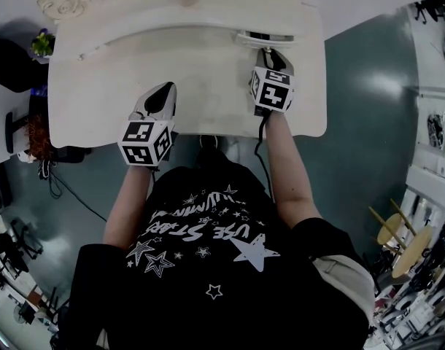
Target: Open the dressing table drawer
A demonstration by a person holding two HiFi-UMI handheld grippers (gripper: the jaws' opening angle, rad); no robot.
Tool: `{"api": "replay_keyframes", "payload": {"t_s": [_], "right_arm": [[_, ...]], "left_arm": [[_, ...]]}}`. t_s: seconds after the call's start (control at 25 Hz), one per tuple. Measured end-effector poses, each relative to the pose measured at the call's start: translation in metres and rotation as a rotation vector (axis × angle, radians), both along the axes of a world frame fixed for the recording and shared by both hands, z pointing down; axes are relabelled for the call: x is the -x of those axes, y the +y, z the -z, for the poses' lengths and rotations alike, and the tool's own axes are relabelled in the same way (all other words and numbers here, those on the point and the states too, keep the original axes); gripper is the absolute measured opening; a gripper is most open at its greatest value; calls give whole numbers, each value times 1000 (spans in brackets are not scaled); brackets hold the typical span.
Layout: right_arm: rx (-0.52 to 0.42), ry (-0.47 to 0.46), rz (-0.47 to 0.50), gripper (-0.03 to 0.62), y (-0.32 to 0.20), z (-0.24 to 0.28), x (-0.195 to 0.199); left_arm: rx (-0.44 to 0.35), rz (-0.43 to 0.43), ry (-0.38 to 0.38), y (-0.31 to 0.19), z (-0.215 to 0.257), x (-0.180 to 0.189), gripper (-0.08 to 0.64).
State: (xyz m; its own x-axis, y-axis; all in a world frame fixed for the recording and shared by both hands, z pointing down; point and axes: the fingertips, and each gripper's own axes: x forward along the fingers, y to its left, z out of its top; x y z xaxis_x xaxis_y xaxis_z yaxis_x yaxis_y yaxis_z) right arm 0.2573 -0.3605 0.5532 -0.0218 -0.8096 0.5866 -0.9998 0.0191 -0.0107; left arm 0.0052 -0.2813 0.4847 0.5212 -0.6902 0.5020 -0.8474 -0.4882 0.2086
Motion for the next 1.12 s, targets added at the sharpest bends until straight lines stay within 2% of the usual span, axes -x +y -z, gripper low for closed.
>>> {"api": "replay_keyframes", "payload": {"t_s": [1.12], "right_arm": [[19, -6, -26, 123, 38, -2, 6]], "left_arm": [[3, -36, 20, 19, -1, -1, 2]]}}
